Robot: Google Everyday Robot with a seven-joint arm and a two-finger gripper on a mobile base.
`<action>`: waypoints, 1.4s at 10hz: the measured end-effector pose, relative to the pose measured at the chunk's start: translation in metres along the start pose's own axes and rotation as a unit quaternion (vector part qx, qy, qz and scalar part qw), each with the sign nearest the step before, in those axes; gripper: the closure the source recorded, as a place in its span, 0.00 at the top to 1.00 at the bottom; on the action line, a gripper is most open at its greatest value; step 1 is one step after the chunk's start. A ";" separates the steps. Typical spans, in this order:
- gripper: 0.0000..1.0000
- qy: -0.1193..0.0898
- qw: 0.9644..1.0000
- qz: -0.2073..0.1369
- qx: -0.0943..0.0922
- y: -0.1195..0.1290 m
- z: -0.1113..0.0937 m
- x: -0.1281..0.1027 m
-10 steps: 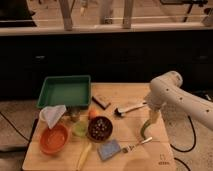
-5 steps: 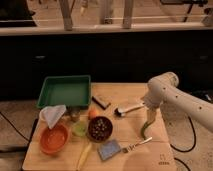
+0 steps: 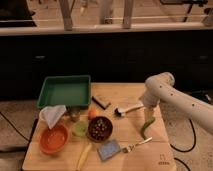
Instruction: Place brush in tray
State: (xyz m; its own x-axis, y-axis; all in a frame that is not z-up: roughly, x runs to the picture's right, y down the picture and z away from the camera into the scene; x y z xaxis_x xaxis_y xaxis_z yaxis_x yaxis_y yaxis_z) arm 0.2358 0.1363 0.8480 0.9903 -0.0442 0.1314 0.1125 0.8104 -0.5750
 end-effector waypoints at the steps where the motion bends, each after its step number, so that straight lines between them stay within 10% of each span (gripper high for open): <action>1: 0.80 -0.003 1.000 0.001 -0.001 -0.003 0.004 -0.001; 14: 0.80 -0.015 0.999 0.029 -0.021 -0.028 0.046 -0.001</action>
State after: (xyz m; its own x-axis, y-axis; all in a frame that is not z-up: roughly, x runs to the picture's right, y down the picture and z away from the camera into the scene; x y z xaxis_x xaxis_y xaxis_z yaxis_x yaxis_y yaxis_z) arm 0.2276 0.1408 0.9012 0.9925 0.0195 0.1208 0.0594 0.7862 -0.6151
